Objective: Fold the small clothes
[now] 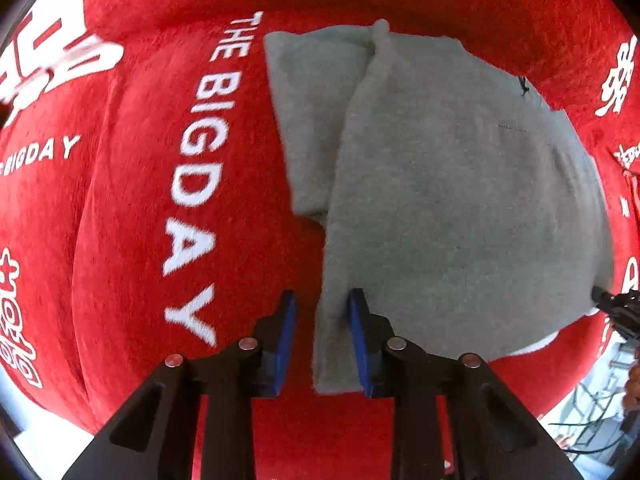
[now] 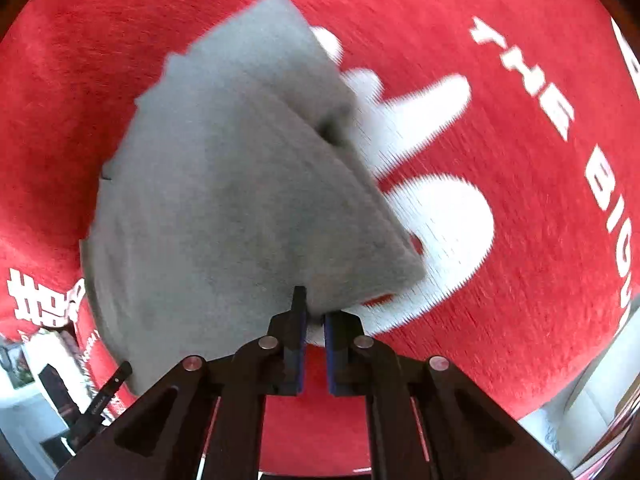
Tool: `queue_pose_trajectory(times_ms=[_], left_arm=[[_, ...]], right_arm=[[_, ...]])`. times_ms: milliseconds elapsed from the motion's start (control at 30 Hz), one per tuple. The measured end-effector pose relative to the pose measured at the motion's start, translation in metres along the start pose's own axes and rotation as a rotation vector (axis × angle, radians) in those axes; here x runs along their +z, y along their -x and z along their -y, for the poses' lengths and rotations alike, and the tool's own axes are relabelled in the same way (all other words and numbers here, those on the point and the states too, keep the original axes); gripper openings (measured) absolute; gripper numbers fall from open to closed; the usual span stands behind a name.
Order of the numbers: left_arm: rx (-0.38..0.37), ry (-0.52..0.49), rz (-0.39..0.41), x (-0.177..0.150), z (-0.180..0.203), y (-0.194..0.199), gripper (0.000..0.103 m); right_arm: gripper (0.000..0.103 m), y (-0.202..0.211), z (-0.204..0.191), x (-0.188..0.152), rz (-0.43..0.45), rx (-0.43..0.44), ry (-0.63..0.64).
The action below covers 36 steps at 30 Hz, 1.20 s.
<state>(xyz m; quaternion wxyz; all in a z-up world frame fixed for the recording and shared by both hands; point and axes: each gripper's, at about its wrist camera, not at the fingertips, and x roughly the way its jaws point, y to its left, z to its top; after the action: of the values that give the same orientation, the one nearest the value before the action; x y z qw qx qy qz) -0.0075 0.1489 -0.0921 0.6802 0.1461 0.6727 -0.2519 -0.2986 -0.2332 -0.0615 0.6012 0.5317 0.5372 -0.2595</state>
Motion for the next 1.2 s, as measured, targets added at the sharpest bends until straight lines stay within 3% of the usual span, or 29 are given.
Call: queue_pose_trajectory(times_ms=[133, 267, 333, 433, 533, 633, 700, 900, 1133, 1200], left_arm=[[0.001, 0.002, 0.026, -0.004, -0.013, 0.026, 0.029], [-0.01, -0.029, 0.106, 0.014, 0.001, 0.055, 0.029], [-0.024, -0.041, 0.146, 0.042, 0.017, 0.058, 0.029], [-0.047, -0.047, 0.167, 0.076, 0.034, 0.041, 0.029], [-0.032, -0.036, 0.136, 0.11, 0.04, 0.008, 0.029], [0.012, 0.002, 0.095, 0.116, 0.033, -0.018, 0.029], [-0.045, 0.063, 0.095, 0.114, 0.02, -0.017, 0.029], [0.013, 0.066, 0.112, 0.085, 0.006, 0.02, 0.029], [-0.01, 0.105, 0.143, 0.033, -0.002, 0.064, 0.029], [-0.016, 0.129, 0.139, 0.02, -0.011, 0.074, 0.031]], right_arm=[[0.012, 0.015, -0.011, -0.01, -0.014, -0.026, 0.028], [0.012, 0.044, -0.043, -0.01, 0.088, -0.039, 0.191], [0.012, 0.039, -0.068, 0.002, 0.119, -0.05, 0.262], [0.012, 0.015, -0.091, 0.025, 0.111, -0.045, 0.287], [0.012, -0.008, -0.103, 0.042, 0.099, -0.064, 0.304], [0.011, -0.031, -0.1, 0.054, 0.049, -0.062, 0.276], [0.01, -0.029, -0.09, 0.058, 0.038, -0.028, 0.25], [0.014, -0.005, -0.087, 0.052, 0.039, -0.079, 0.22], [0.015, 0.006, -0.133, -0.004, -0.024, -0.061, 0.332], [0.022, -0.002, -0.153, -0.024, -0.054, -0.054, 0.374]])
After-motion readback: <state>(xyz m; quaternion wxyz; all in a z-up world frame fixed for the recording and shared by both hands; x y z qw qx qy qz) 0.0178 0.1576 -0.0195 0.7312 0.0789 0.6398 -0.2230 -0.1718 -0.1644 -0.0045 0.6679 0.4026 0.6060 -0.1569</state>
